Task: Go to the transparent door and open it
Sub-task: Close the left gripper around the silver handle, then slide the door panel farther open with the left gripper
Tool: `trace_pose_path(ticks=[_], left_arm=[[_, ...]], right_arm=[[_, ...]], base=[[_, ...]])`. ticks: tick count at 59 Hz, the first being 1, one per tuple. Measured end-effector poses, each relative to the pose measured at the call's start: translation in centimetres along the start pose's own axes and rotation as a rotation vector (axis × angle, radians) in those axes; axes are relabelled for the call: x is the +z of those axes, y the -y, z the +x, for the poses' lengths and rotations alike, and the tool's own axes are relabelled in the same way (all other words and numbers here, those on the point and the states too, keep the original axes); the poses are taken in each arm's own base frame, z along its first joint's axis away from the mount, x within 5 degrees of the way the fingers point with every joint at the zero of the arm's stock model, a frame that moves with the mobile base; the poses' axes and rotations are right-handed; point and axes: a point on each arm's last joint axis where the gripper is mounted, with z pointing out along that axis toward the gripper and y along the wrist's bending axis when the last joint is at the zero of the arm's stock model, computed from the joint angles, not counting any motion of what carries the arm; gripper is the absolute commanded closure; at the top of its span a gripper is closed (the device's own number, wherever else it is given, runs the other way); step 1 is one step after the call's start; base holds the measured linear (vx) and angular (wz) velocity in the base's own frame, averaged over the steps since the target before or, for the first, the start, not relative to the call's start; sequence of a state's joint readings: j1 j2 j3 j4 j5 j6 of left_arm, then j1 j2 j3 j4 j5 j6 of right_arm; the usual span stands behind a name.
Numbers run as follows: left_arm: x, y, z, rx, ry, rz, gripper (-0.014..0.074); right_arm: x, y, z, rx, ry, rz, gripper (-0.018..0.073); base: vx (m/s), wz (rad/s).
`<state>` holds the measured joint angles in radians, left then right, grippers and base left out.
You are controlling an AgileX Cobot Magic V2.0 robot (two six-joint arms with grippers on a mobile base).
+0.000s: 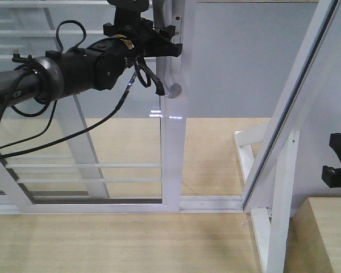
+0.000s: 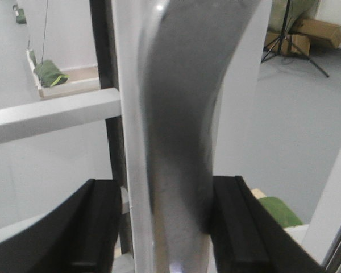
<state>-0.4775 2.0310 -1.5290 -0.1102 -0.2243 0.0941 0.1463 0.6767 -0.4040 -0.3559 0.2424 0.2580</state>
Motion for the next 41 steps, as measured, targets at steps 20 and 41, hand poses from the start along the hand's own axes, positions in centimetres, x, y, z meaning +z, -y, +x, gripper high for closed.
trace_pose_path(ticks=[20, 41], left_arm=[[-1.2, -3.2, -1.0, -0.01, -0.054, -0.058, 0.016], [-2.9, -6.9, -2.1, -0.028, -0.09, -0.13, 0.016]], right_arm=[[0.0, 0.0, 0.0, 0.0, 0.002, 0.0, 0.0183], [0.0, 0.0, 0.0, 0.0, 0.004, -0.001, 0.0183]], base=[[0.0, 0.0], [0.0, 0.0]])
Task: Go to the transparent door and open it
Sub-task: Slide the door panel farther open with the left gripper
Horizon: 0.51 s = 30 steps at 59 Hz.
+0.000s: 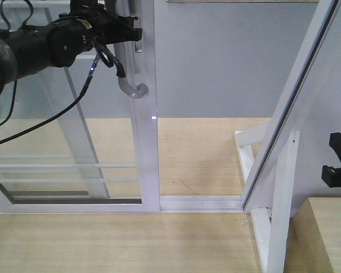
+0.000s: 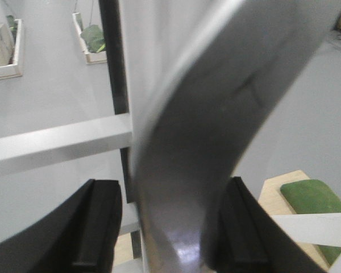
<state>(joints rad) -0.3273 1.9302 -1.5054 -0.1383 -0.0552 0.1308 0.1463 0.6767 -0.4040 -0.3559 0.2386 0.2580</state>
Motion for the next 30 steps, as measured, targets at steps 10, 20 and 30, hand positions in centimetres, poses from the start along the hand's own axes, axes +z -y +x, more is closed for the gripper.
trace_pose_path(ticks=[10, 20, 30], left_arm=[[-1.5, -2.1, 0.5, -0.008, 0.001, -0.048, 0.016], [-3.3, -4.4, 1.0, 0.038, 0.029, -0.106, 0.016], [-5.4, -6.2, 1.3, 0.037, 0.024, -0.152, 0.016]], right_arm=[[0.0, 0.0, 0.0, 0.0, 0.0, 0.0, 0.0183], [0.0, 0.0, 0.0, 0.0, 0.0, 0.0, 0.0183], [0.0, 0.0, 0.0, 0.0, 0.0, 0.0, 0.0183]], base=[[0.0, 0.0], [0.0, 0.0], [0.0, 0.0]])
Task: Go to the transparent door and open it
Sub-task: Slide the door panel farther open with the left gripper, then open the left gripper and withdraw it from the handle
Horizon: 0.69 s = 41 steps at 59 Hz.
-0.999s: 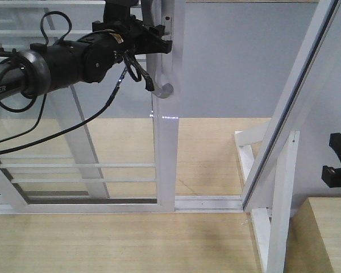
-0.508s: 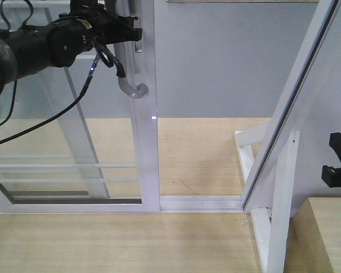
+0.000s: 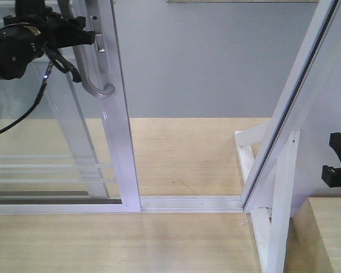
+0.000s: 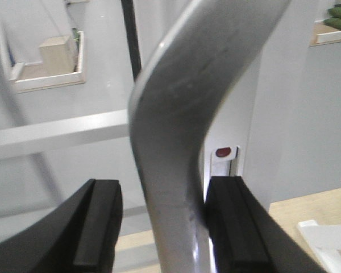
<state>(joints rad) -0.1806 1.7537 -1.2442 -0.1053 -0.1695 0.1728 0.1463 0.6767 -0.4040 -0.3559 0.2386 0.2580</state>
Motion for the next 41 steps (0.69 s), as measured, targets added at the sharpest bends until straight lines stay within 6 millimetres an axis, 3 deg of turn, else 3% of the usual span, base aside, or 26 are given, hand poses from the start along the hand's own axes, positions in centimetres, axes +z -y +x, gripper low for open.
trace_pose_path(ticks=[17, 31, 41], left_arm=[[-6.7, -0.3, 0.0, -0.006, 0.011, -0.006, 0.016], [-15.7, 1.6, 1.8, -0.065, 0.046, 0.063, 0.016], [-21.5, 1.5, 2.6, -0.124, 0.133, 0.085, 0.016]], right_arm=[[0.0, -0.1, -0.2, 0.0, 0.023, -0.006, 0.0183], [0.0, 0.0, -0.1, 0.0, 0.013, -0.004, 0.0183], [0.0, 0.0, -0.1, 0.0, 0.008, -0.002, 0.0183]], base=[[0.0, 0.0], [0.0, 0.0], [0.0, 0.0]])
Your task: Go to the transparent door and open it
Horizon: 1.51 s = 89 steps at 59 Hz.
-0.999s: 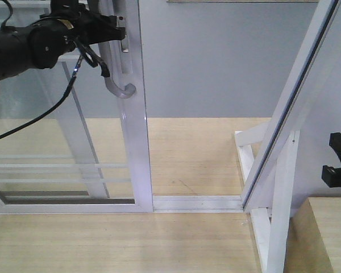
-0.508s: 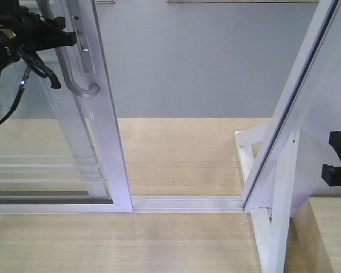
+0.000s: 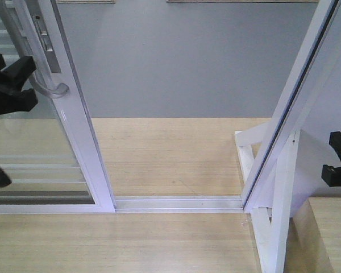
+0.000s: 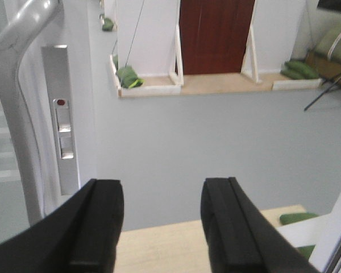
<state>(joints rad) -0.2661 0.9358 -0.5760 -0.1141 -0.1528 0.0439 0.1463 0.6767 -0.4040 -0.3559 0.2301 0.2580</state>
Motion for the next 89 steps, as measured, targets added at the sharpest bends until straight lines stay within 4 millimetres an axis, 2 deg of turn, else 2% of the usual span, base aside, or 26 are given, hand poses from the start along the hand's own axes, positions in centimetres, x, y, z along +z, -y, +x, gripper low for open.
trace_pose_path(ticks=[11, 23, 29, 39, 55, 69, 89], left_arm=[[-3.5, -0.1, 0.5, -0.013, 0.065, 0.006, 0.016], [-4.5, -0.1, 0.5, -0.015, 0.087, 0.008, 0.0178], [-4.8, -0.1, 0.9, -0.01, 0.087, 0.008, 0.0284], [-6.9, -0.6, 3.4, -0.003, 0.094, -0.013, 0.0605], [-11.1, -1.9, 7.5, 0.04, 0.202, -0.131, 0.0604], [-12.9, -1.9, 12.3, 0.049, 0.208, -0.143, 0.0603], [-13.0, -1.9, 13.1, 0.058, 0.147, -0.143, 0.0603]], right_arm=[[0.0, 0.0, 0.0, 0.0, -0.002, 0.001, 0.0183], [0.0, 0.0, 0.0, 0.0, -0.002, 0.001, 0.0183], [0.0, 0.0, 0.0, 0.0, -0.003, 0.001, 0.0183], [0.0, 0.0, 0.1, 0.0, -0.009, 0.002, 0.0183], [0.0, 0.0, 0.1, 0.0, -0.01, 0.003, 0.0183], [0.0, 0.0, 0.1, 0.0, -0.01, 0.003, 0.0183], [0.0, 0.0, 0.1, 0.0, -0.013, 0.003, 0.0183]], base=[[0.0, 0.0], [0.0, 0.0], [0.0, 0.0], [0.0, 0.0], [0.0, 0.0], [0.0, 0.0], [0.0, 0.0]])
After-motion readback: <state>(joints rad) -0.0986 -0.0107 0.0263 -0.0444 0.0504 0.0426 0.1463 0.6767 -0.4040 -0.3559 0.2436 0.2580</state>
